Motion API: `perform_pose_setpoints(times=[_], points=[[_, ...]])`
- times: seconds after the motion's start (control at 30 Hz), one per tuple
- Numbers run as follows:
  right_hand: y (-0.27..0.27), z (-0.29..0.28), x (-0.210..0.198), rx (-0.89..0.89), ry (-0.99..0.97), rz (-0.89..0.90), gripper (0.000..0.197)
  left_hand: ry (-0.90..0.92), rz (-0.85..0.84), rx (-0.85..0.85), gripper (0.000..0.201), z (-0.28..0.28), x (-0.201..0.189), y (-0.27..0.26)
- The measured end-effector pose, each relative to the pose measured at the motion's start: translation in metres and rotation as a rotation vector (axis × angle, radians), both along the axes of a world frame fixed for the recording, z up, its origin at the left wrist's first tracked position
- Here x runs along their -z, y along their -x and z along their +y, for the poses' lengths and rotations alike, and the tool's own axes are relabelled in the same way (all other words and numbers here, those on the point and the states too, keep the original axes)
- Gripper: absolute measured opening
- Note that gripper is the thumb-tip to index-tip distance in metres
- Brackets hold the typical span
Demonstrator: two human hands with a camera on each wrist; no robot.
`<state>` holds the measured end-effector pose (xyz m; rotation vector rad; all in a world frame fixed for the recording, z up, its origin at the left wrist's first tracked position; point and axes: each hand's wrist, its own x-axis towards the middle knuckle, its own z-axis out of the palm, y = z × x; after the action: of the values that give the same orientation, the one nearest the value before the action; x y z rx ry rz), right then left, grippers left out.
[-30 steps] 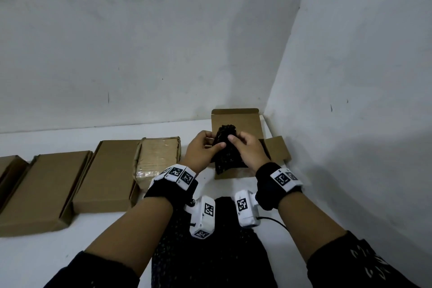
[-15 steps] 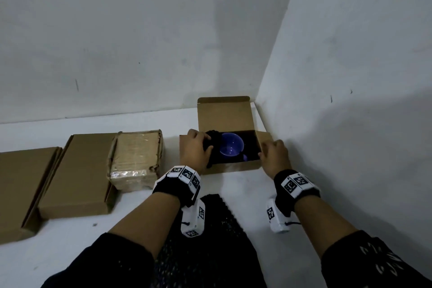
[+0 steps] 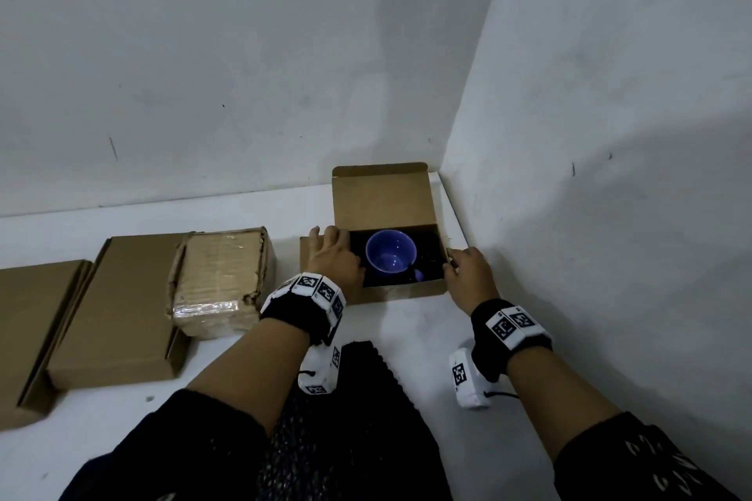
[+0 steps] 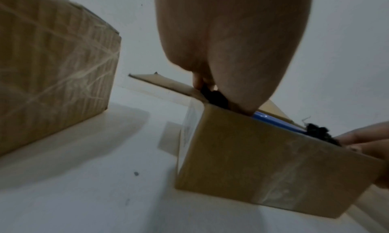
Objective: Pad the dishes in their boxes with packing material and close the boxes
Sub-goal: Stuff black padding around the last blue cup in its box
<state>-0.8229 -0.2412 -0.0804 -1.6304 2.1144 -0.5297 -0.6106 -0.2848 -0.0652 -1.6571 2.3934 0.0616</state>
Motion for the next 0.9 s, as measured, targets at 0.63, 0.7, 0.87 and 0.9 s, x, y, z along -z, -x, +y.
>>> perform_pose_setpoints(times=[0.63,0.7,0.87,0.9], points=[[-0.008,0.004,-0.012,0.043,-0.078,0.042,0.03,-0.036,0.128,0.014,0.051,0.033,-0.002,-0.008],[-0.009,0.01,-0.02,0.059,-0.086,0.105,0.032,0.046,0.254,-0.008,0.045,0.04,-0.008,-0.012],[-0.029,0.045,-0.031,0.013,0.036,0.208,0.027,0.112,0.488,0.071,0.055,0.08,-0.006,-0.051],[-0.035,0.053,-0.031,-0.012,0.041,0.187,0.026,0.112,0.523,0.067,0.055,0.089,-0.005,-0.06]])
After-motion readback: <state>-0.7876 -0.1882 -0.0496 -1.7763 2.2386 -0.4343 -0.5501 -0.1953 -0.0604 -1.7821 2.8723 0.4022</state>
